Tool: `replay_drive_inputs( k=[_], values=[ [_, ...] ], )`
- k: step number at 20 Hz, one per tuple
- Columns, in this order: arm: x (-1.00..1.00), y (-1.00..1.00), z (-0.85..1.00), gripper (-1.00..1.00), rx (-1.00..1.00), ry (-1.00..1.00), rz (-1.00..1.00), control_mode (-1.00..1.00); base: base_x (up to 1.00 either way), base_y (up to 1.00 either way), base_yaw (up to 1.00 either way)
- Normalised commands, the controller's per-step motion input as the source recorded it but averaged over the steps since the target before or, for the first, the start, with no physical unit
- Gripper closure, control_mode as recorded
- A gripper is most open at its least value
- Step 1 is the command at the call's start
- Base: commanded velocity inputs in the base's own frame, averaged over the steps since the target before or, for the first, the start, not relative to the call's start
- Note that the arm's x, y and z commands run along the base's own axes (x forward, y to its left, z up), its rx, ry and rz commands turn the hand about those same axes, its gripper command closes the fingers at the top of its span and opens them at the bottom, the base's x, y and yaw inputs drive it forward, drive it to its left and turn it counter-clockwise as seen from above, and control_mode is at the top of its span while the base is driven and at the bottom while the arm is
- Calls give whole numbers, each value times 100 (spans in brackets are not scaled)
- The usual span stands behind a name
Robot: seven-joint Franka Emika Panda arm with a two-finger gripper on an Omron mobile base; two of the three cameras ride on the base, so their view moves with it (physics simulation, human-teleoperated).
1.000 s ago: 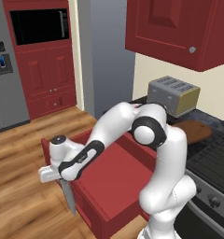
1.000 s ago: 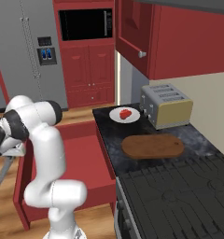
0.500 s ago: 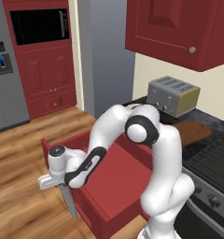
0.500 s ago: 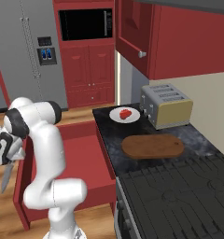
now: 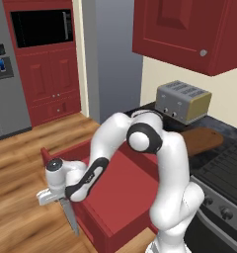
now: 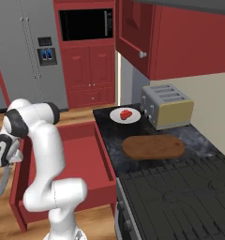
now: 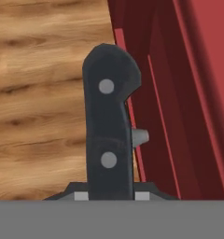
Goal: Pick up the knife from the drawer and place it on the cutting board. Then place the meat from the plate to the cutting board.
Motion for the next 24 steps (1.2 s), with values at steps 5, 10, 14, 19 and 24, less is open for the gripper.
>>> replay_drive_inputs(
  k=[5,10,14,19,24],
  values=[
    [19,-18,-23,100,0,-1,6,-100,0,0,0],
    [29,-60,-45,100,2,-6,9,-100,0,0,0],
    [35,-85,-41,100,3,-7,9,-100,0,0,0],
    [49,-92,-22,100,7,-4,6,-100,0,0,0],
    [70,-92,-23,100,8,0,5,-100,0,0,0]
  ],
)
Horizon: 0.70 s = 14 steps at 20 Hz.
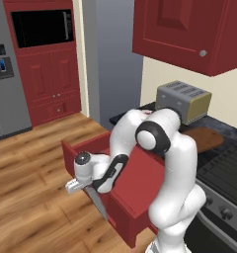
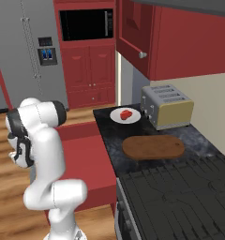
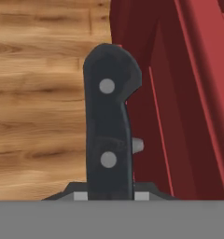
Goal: Pick up the knife from the drawer and place it on the cutting board. Then place the meat from the plate to the cutting board.
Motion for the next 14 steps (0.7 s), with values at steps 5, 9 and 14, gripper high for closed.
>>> replay_drive_inputs(
  k=[5,9,14],
  values=[
    [91,-71,-34,100,3,0,3,-100,0,0,0],
    [100,-49,-45,100,0,0,0,-100,0,0,0],
    [100,-37,-52,100,0,0,2,-100,0,0,0]
  ],
)
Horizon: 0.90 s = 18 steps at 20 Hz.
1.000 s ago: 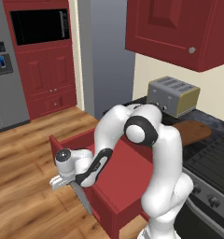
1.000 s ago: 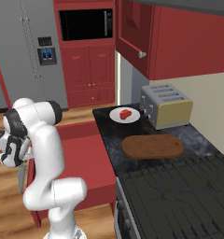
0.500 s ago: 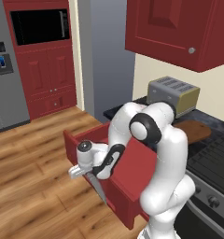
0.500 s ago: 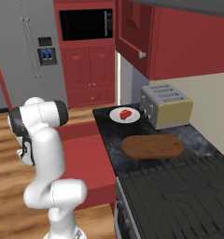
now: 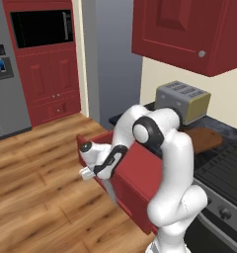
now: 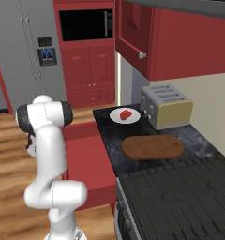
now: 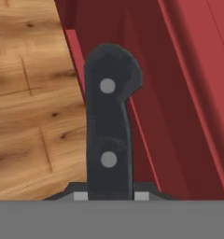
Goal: Pick up the knife from the drawer and place it on the cutting board. Then place the meat from the plate to the cutting board.
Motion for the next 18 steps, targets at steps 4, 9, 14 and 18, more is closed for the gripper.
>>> replay_drive_inputs(
  k=[4,9,14,18],
  values=[
    [100,-42,-59,100,0,-3,5,-100,0,0,0],
    [100,-74,-86,100,0,-7,12,-100,0,0,0],
    [100,-92,-80,100,1,-7,14,-100,0,0,0],
    [62,-66,-36,100,5,-3,14,-100,0,0,0]
  ],
)
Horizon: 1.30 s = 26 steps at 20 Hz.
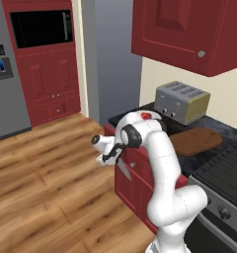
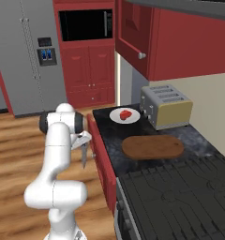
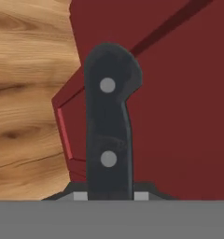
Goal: Pick up the knife from the drawer and place it on the cutting board. Then place the meat from the plate to the cutting board.
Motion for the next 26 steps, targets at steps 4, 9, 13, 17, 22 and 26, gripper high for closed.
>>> replay_drive_inputs(
  k=[4,9,13,17,22,26],
  values=[
    [-45,14,82,100,2,7,7,-100,0,0,0],
    [-36,11,100,100,0,12,1,-100,0,0,0],
    [-18,0,66,100,0,20,-9,-100,0,0,0],
    [-1,0,12,100,0,19,-67,-100,0,0,0],
    [-14,-33,10,100,16,28,-63,-100,0,0,0],
    [-29,-40,69,100,20,8,0,-100,0,0,0]
  ],
)
